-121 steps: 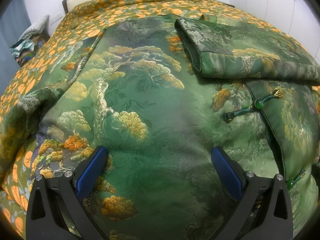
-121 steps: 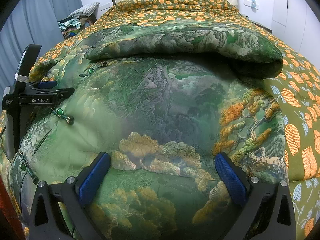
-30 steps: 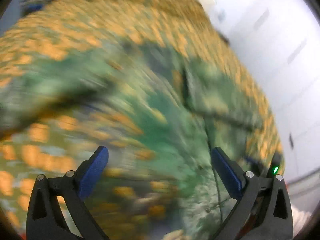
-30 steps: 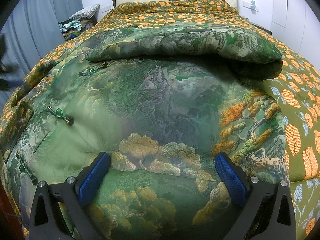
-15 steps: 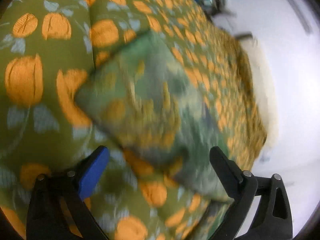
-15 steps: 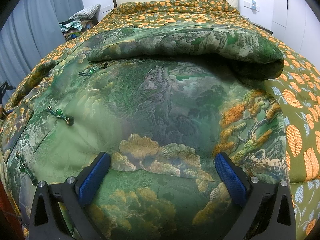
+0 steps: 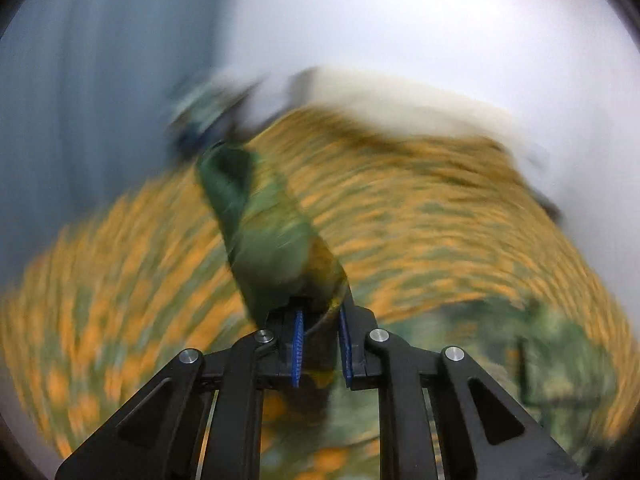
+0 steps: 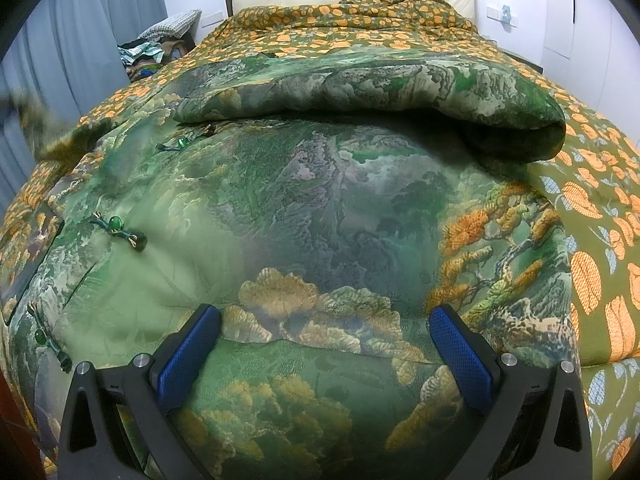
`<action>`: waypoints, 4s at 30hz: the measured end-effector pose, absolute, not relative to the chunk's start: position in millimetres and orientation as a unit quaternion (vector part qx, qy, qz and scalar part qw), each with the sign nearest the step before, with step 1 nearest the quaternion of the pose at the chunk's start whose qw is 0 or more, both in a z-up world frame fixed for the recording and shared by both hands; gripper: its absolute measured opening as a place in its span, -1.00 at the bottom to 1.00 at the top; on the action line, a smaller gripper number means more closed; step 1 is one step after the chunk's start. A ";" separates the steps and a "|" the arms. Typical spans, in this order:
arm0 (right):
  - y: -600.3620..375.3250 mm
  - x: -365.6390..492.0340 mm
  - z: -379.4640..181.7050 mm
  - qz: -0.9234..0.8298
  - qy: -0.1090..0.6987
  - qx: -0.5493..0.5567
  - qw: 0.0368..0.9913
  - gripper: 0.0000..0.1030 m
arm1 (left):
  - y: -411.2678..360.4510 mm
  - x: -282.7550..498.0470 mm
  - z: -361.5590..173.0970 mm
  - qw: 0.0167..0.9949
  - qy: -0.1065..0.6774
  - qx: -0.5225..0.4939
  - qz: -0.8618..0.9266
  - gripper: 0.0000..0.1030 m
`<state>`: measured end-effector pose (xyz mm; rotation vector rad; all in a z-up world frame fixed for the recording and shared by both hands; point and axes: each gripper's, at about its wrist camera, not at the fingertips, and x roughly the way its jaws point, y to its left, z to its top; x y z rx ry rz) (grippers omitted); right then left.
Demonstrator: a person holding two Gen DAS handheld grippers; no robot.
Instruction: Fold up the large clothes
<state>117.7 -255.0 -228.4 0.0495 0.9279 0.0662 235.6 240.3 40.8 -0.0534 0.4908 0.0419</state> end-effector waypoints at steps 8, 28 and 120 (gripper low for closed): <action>-254.4 118.2 -228.3 0.032 0.448 0.024 0.893 1.00 | -39.8 223.0 30.1 0.919 0.269 0.169 -0.232 0.42; -259.2 127.6 -188.3 0.049 0.490 0.069 0.868 0.95 | 111.9 267.7 -147.5 0.861 0.507 -0.022 -0.021 0.89; -328.4 9.3 -181.9 0.120 0.669 0.194 0.707 -0.59 | 134.9 70.3 -154.2 0.734 0.649 -0.072 -0.187 -0.52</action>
